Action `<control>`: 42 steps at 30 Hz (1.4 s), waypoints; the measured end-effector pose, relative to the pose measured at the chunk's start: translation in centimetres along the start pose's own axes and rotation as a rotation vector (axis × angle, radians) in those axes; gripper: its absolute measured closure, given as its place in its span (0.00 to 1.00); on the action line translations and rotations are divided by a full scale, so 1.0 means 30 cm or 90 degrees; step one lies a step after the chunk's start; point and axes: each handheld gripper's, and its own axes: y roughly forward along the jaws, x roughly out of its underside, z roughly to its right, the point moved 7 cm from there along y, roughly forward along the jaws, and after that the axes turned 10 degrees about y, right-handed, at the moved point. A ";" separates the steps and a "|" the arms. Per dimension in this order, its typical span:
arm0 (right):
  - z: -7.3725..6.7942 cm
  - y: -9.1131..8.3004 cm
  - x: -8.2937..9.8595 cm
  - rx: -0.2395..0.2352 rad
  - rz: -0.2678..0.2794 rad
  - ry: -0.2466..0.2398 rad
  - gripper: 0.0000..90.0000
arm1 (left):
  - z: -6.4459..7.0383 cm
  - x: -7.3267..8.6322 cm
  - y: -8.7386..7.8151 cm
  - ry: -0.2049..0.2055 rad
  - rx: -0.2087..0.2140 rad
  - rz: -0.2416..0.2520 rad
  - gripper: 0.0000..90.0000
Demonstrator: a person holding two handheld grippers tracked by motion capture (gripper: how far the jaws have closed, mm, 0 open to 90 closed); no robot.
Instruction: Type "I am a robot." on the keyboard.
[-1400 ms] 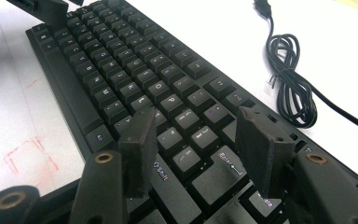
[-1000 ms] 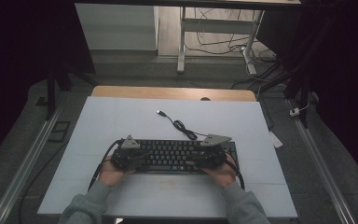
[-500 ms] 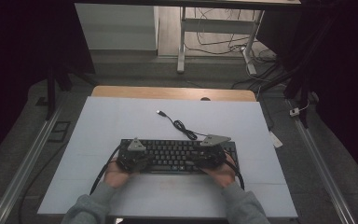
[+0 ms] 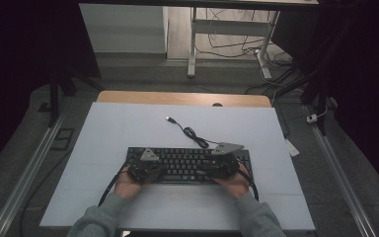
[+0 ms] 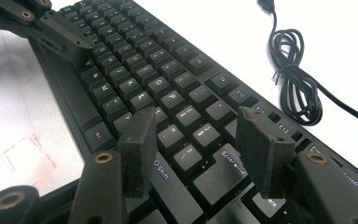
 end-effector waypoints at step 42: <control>-0.001 0.000 0.002 0.003 -0.002 0.001 0.53 | -0.122 0.026 -0.136 -0.088 -0.062 0.051 0.44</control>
